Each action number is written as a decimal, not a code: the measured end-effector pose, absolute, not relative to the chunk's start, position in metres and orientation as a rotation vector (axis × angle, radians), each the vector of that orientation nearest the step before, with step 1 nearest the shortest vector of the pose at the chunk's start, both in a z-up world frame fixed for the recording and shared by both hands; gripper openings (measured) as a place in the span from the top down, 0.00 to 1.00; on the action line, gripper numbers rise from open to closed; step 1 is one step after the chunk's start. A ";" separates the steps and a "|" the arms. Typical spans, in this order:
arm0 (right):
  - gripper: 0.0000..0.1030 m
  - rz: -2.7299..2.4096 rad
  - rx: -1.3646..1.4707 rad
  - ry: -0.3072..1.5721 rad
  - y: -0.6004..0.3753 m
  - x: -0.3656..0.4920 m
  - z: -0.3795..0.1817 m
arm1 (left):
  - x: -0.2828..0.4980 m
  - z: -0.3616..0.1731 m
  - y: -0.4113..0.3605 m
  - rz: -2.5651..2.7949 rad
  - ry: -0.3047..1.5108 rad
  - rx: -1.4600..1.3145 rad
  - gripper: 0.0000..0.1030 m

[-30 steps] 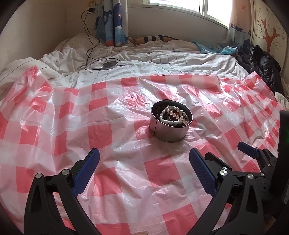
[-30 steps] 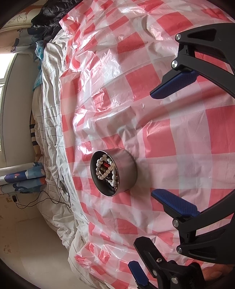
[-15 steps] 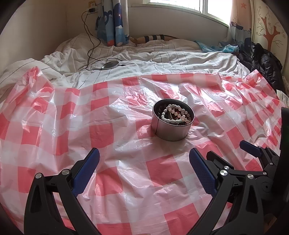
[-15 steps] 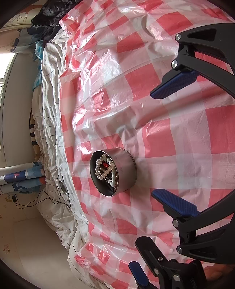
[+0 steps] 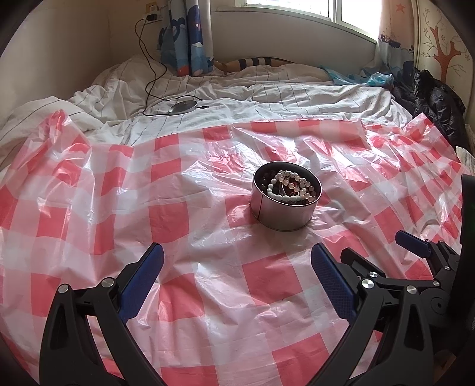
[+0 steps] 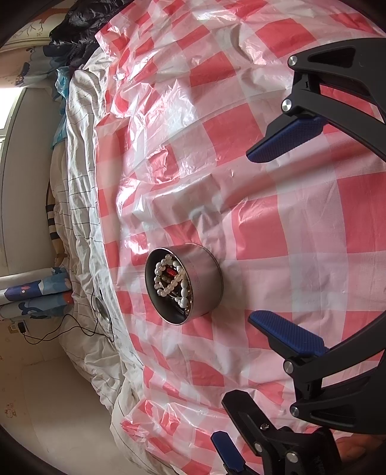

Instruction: Organize jewelry

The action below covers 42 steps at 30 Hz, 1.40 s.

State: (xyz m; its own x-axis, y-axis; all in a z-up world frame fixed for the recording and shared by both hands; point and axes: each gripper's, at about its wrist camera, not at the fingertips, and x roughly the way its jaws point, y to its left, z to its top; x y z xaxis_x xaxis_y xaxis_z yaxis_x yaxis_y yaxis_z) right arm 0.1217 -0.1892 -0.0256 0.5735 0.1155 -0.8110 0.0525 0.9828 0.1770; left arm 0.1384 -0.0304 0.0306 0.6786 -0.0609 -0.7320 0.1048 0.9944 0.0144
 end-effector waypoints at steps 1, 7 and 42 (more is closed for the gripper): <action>0.07 0.037 0.190 0.960 -0.189 0.122 -0.025 | 0.138 0.030 -0.029 -0.093 0.819 0.057 0.07; 0.07 0.038 0.189 0.962 -0.189 0.121 -0.026 | 0.138 0.030 -0.030 -0.092 0.820 0.058 0.07; 0.07 0.038 0.189 0.963 -0.188 0.121 -0.027 | 0.131 0.033 -0.019 -0.036 0.777 0.053 0.08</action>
State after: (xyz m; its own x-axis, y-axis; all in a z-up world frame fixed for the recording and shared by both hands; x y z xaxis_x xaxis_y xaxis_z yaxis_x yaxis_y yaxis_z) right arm 0.1214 -0.1879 -0.0271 0.5719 0.1162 -0.8121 0.0519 0.9828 0.1772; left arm 0.1314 -0.0187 0.0333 0.7126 -0.0131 -0.7014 0.0524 0.9980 0.0346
